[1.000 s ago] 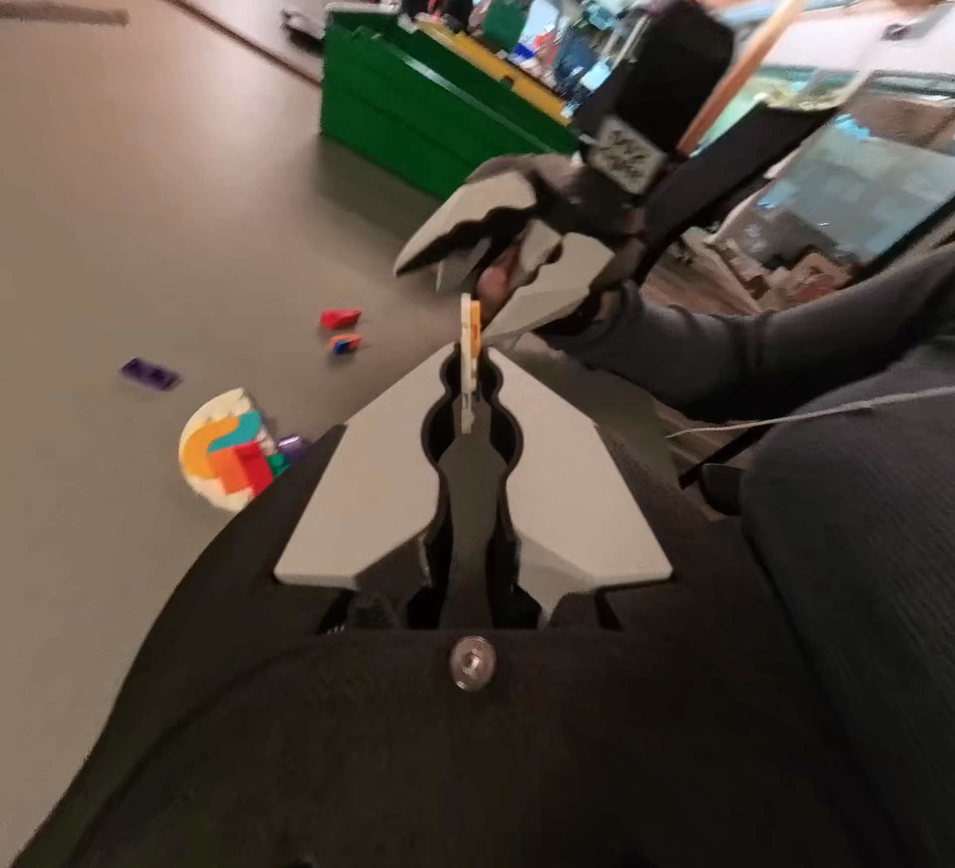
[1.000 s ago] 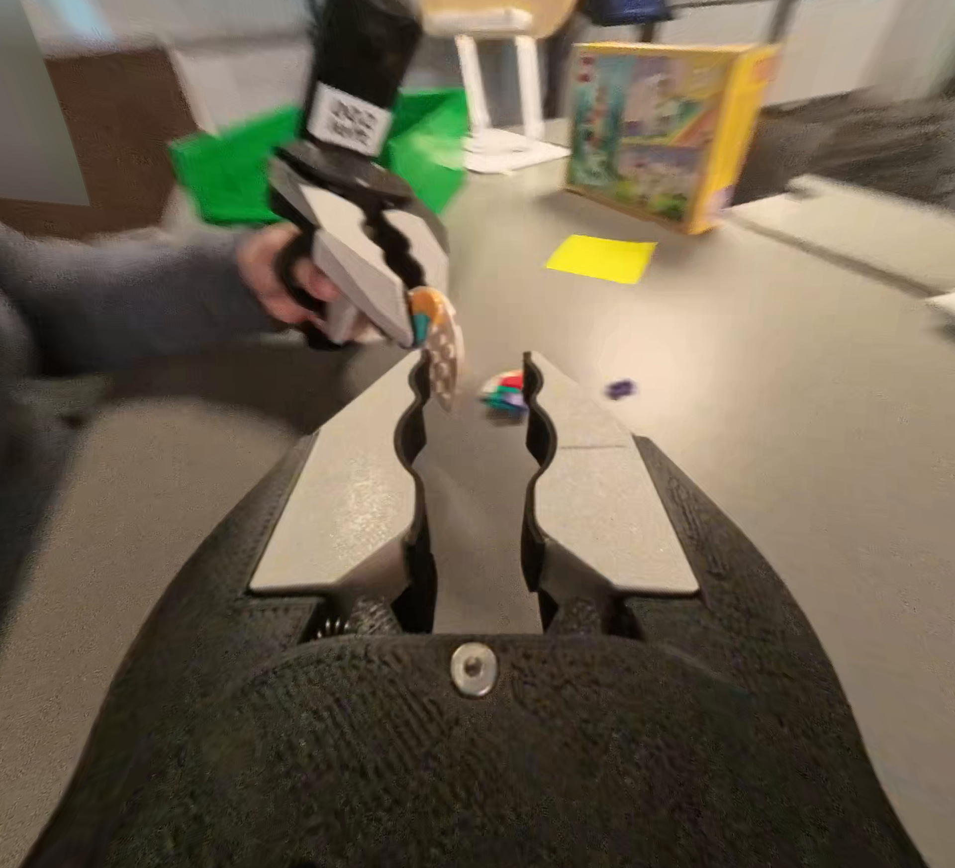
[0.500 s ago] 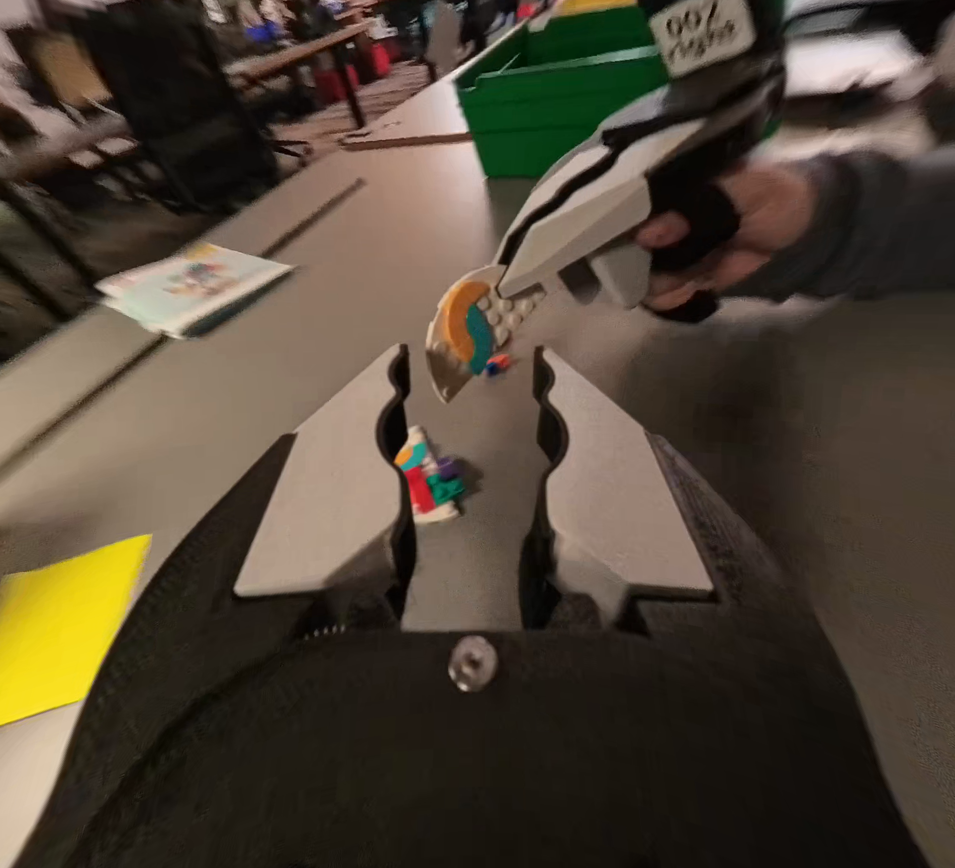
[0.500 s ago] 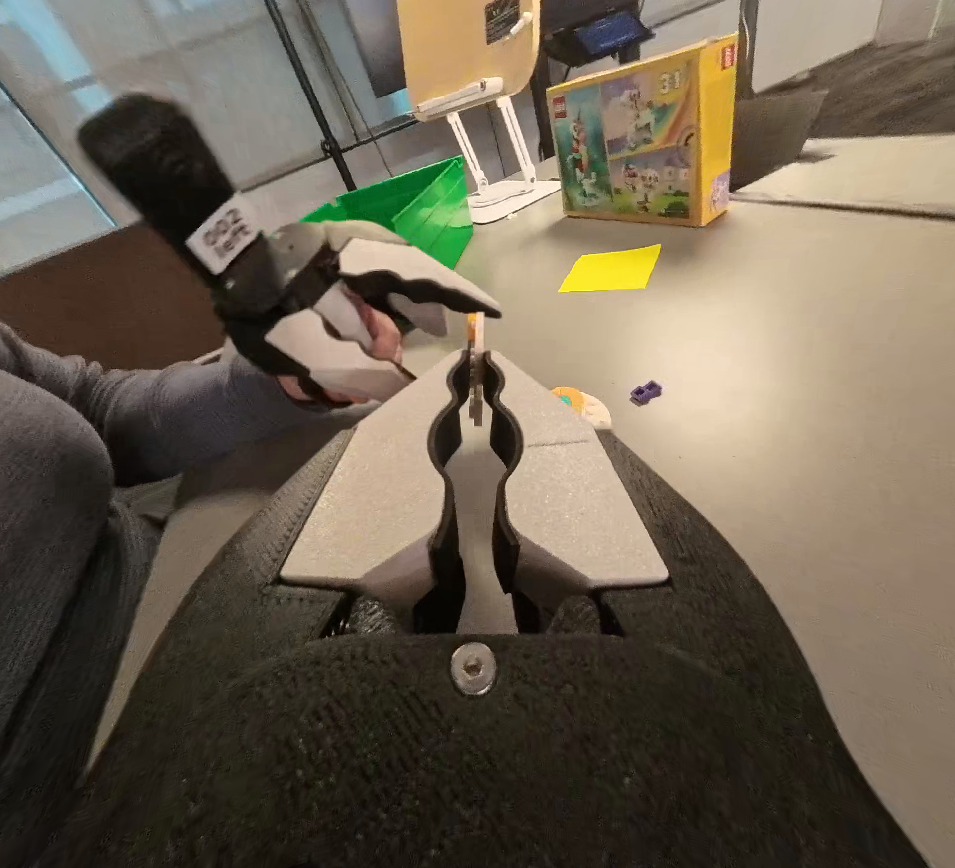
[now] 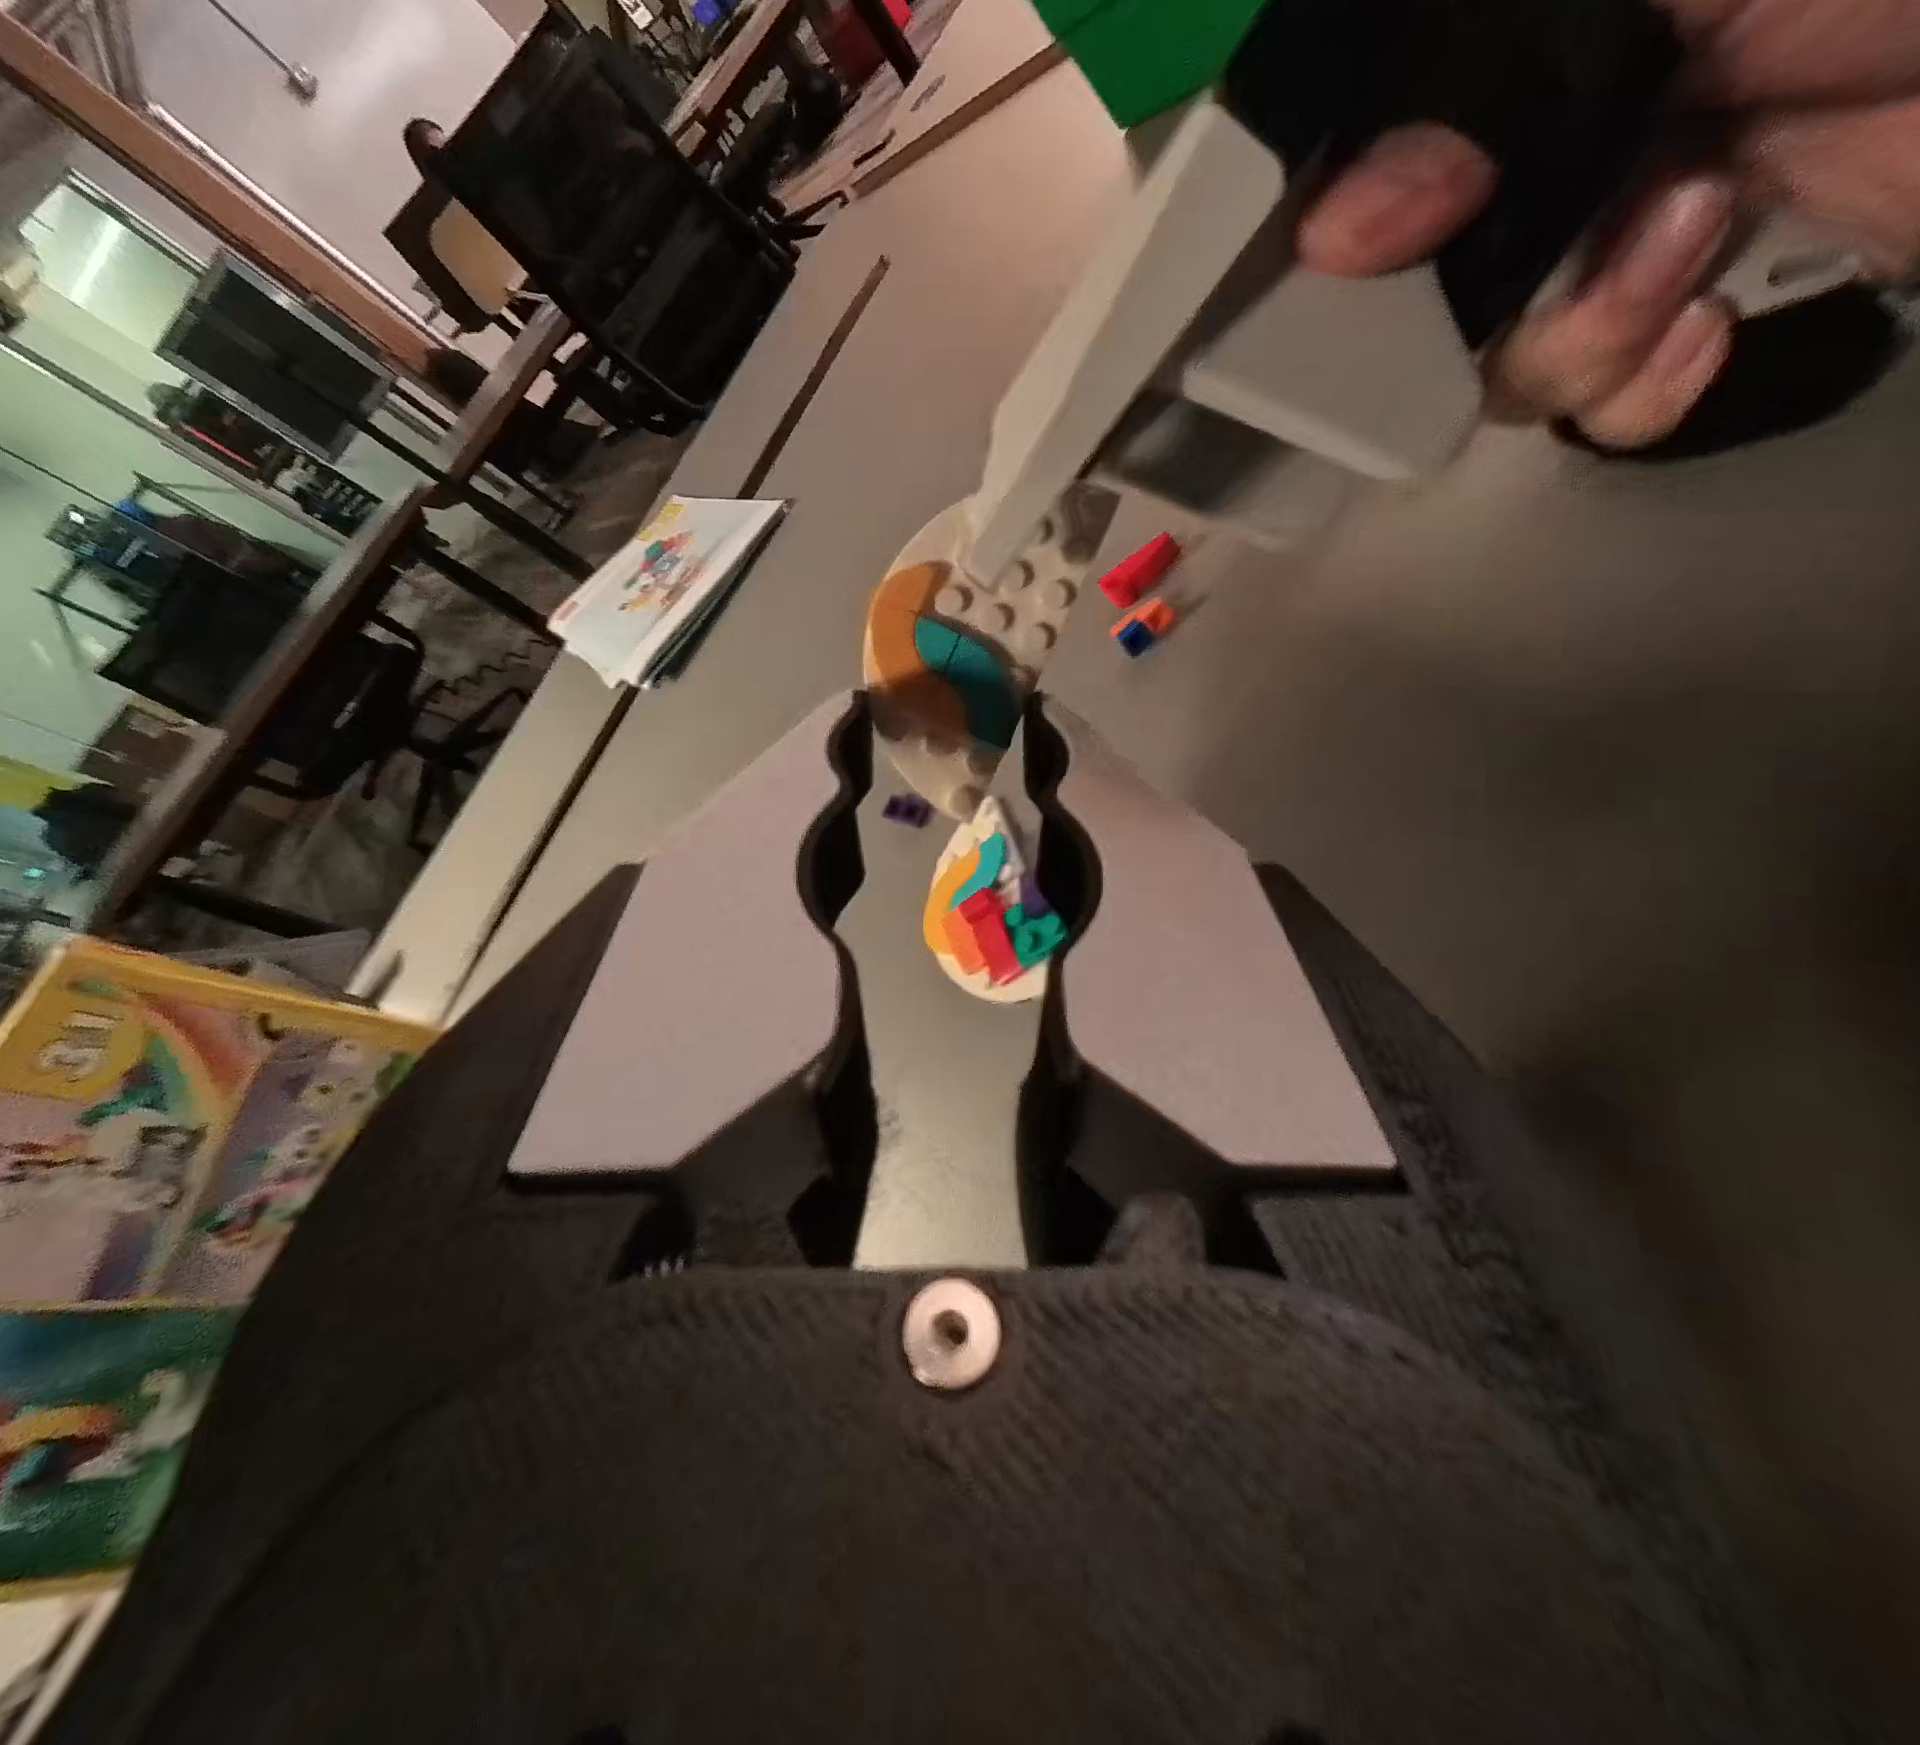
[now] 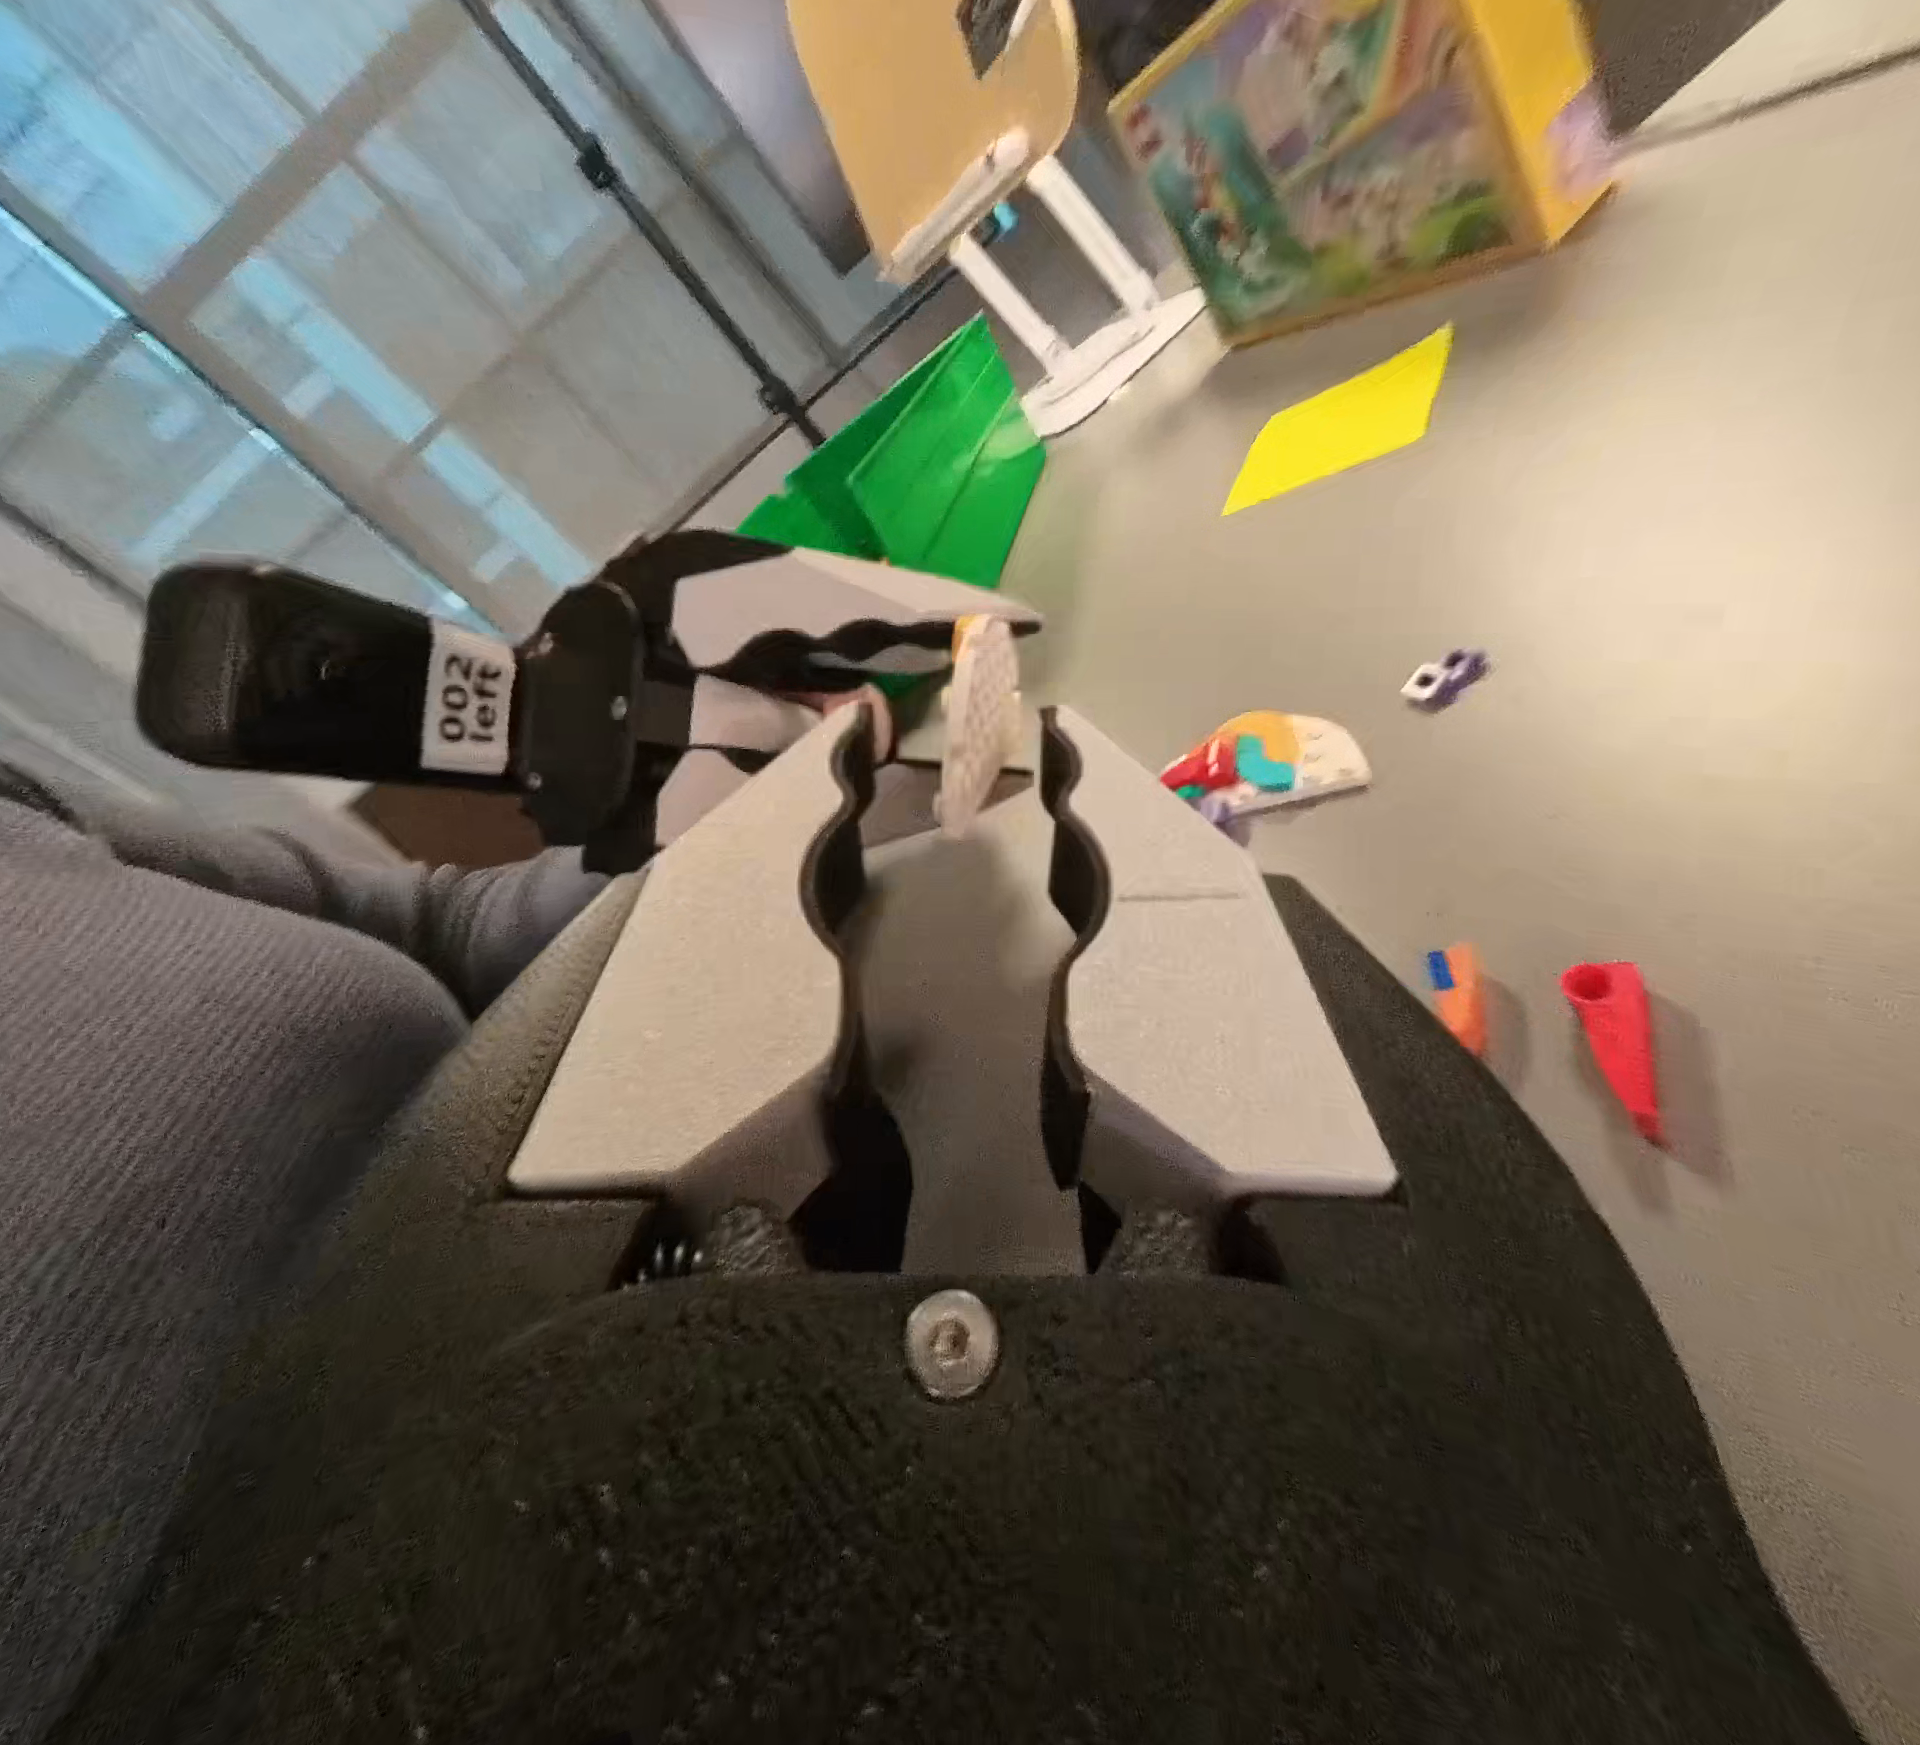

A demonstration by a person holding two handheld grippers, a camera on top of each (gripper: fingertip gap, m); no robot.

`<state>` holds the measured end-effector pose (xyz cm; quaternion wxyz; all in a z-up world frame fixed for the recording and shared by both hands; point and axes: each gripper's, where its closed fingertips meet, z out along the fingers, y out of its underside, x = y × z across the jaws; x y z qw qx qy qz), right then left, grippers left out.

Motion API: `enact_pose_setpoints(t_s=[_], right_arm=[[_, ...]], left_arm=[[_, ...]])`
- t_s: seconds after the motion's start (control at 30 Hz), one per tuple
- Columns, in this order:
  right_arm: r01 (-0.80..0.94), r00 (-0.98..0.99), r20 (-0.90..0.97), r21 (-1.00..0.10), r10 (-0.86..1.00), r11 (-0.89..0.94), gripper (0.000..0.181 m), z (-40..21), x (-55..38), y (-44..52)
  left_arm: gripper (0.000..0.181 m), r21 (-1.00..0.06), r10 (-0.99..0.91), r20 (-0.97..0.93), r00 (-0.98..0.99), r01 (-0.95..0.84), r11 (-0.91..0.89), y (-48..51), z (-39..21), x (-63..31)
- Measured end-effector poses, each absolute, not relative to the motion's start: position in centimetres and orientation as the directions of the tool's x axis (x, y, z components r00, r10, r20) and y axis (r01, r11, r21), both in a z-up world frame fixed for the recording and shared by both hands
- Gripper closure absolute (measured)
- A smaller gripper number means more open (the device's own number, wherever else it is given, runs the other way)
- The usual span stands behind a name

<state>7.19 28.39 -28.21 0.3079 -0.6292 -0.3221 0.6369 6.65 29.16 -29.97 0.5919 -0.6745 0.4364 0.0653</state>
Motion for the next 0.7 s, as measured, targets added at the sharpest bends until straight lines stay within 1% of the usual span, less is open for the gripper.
enact_pose_setpoints(t_s=[0.07, 0.1, 0.13, 0.23, 0.3, 0.37, 0.4, 0.43, 0.5, 0.6, 0.7], right_arm=[[0.026, -0.062, -0.645, -0.764, 0.761, -0.645, 0.165, -28.3, 6.9, 28.0], [0.022, -0.048, -0.653, -0.757, 0.756, -0.653, 0.174, -28.4, 6.9, 28.2], [0.016, -0.032, -0.648, -0.762, 0.761, -0.648, 0.178, -28.5, 7.0, 28.5], [0.025, 0.006, -0.617, -0.787, 0.787, -0.617, 0.18, -28.7, 7.1, 28.6], [0.048, 0.037, -0.586, -0.808, 0.809, -0.587, 0.18, -29.0, 7.0, 28.5], [0.082, 0.069, -0.56, -0.822, 0.826, -0.564, 0.18, -29.6, 6.8, 28.3], [0.093, 0.081, -0.541, -0.832, 0.837, -0.546, 0.18, -29.7, 6.8, 28.3], [0.11, 0.093, -0.512, -0.847, 0.854, -0.52, 0.18, -29.8, 6.9, 28.3], [0.155, 0.116, -0.433, -0.881, 0.894, -0.447, 0.179, -30.2, 7.0, 28.2], [0.256, 0.149, -0.237, -0.928, 0.96, -0.269, 0.179, -30.7, 7.0, 28.0], [0.348, 0.154, -0.032, -0.934, 0.988, -0.084, 0.179, -31.1, 7.3, 28.0]], left_arm=[[0.153, -0.764, -0.525, -0.575, 0.628, -0.641, 0.07, 29.2, -30.0, 6.8], [0.153, -0.769, -0.532, -0.567, 0.629, -0.635, 0.068, 29.1, -30.0, 6.9], [0.154, -0.777, -0.538, -0.559, 0.631, -0.626, 0.074, 29.0, -29.9, 7.1], [0.153, -0.784, -0.543, -0.55, 0.634, -0.617, 0.073, 28.9, -29.9, 7.2], [0.152, -0.755, -0.514, -0.593, 0.62, -0.651, 0.086, 29.0, -30.0, 7.2], [0.144, -0.682, -0.461, -0.68, 0.57, -0.723, 0.111, 29.1, -30.1, 7.2], [0.15, -0.647, -0.455, -0.709, 0.538, -0.754, 0.116, 29.0, -30.4, 7.4], [0.15, -0.625, -0.447, -0.726, 0.523, -0.772, 0.113, 29.1, -30.5, 7.4], [0.15, -0.611, -0.488, -0.716, 0.499, -0.787, 0.091, 28.9, -30.9, 7.4], [0.151, -0.584, -0.528, -0.709, 0.467, -0.809, 0.07, 28.7, -31.6, 7.2], [0.152, -0.565, -0.558, -0.703, 0.441, -0.823, 0.062, 28.4, -31.8, 7.3]])
